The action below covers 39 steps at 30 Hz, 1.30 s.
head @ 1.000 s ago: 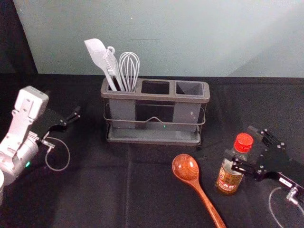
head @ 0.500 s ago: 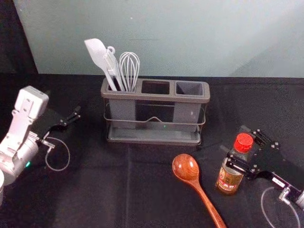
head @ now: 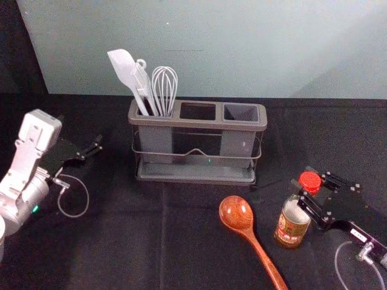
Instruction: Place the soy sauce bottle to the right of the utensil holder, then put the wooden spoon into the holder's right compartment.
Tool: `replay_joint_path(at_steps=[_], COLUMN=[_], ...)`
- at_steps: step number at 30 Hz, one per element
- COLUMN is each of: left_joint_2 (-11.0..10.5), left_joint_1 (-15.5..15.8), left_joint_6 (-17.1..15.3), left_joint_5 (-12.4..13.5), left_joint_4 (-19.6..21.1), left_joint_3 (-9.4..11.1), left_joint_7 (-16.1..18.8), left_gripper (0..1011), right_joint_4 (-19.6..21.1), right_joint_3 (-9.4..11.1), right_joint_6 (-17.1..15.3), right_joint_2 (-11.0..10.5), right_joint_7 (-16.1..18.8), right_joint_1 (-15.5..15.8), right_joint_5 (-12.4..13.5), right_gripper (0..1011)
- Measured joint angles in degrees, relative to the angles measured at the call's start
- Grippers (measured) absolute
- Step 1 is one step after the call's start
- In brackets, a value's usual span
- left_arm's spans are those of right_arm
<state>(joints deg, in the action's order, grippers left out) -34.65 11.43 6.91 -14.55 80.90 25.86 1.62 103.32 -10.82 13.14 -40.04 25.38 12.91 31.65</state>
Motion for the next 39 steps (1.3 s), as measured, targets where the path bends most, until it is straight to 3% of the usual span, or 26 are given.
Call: replay_joint_path(at_steps=[2,7,14,23,28,39], left_joint_2=[0.0,0.0,0.0,0.0,0.0,0.0], left_joint_1=[0.0,0.0,0.0,0.0,0.0,0.0], left_joint_6=[0.0,0.0,0.0,0.0,0.0,0.0], left_joint_5=[0.0,0.0,0.0,0.0,0.0,0.0], left_joint_4=[0.0,0.0,0.0,0.0,0.0,0.0], left_joint_3=[0.0,0.0,0.0,0.0,0.0,0.0], left_joint_7=[0.0,0.0,0.0,0.0,0.0,0.0], left_gripper=[1005,1005,1005,1005,1005,1005], right_joint_4=[0.5,1.23,1.45,-1.99,-4.41,-10.75], right_joint_3=[0.44,1.18,1.69,1.71,1.36,0.35], right_joint_6=[-0.16,-0.74,-2.57,-7.25,-8.88,-9.69], right_joint_2=[0.22,0.7,2.32,6.53,8.54,13.78], right_joint_7=[-0.08,-0.44,-1.97,-5.95,-6.5,-6.5], right_joint_1=[0.36,0.41,-1.74,-7.96,-11.48,-17.89], right_joint_5=[-0.16,-0.58,-2.07,-4.23,-4.72,-5.69], right_gripper=[382,382,382,382,381,382])
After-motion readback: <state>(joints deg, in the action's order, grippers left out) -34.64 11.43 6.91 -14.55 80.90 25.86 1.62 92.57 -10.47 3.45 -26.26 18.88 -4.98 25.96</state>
